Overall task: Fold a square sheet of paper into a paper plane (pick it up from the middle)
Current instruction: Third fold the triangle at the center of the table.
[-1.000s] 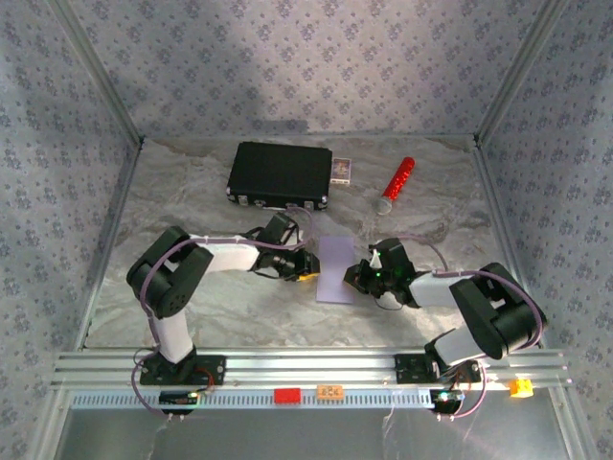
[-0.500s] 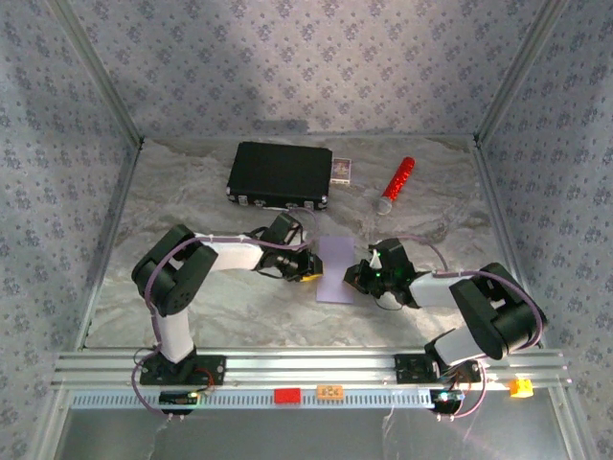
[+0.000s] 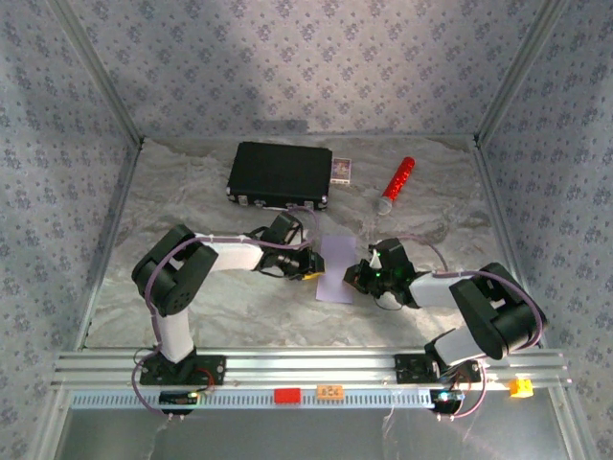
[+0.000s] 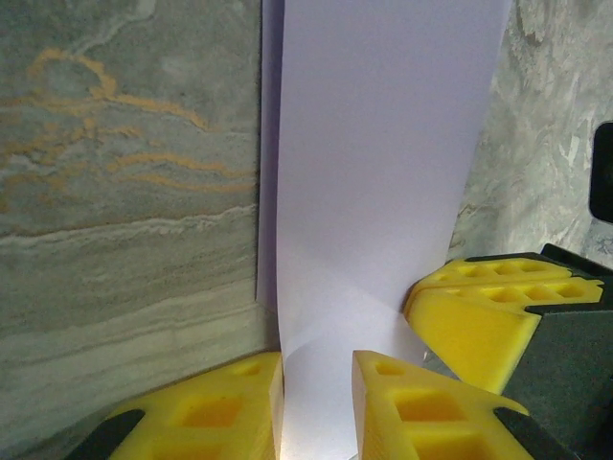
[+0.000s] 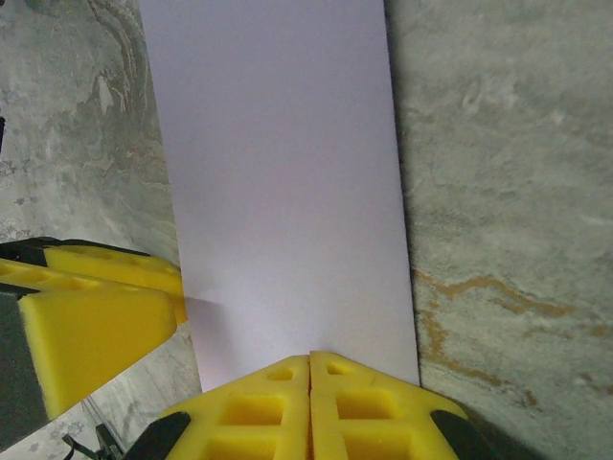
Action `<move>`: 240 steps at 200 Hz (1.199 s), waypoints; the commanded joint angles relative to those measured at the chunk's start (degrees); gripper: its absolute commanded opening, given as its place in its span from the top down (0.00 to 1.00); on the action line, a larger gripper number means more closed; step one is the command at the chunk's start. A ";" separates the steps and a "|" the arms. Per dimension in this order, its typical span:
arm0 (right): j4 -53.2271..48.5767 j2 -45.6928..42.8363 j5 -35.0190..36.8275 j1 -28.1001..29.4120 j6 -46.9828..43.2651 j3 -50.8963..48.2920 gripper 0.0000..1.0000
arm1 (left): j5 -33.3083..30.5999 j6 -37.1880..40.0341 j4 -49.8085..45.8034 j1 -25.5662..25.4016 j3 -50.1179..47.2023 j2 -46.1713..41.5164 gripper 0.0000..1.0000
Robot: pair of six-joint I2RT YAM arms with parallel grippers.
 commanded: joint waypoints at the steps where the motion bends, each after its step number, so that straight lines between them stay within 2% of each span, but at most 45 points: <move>1: -3.88 0.98 2.95 0.47 0.39 -1.83 0.90 | -0.48 -0.03 1.01 -0.21 -1.10 -2.63 0.76; 138: 0.06 0.91 1.55 0.36 2.11 -2.57 0.90 | -1.53 -1.38 0.30 -0.14 -1.60 -0.82 0.80; 240: 1.98 0.87 0.67 -0.24 3.08 -3.02 0.90 | -1.43 -1.34 0.75 -0.12 -1.68 -1.07 0.90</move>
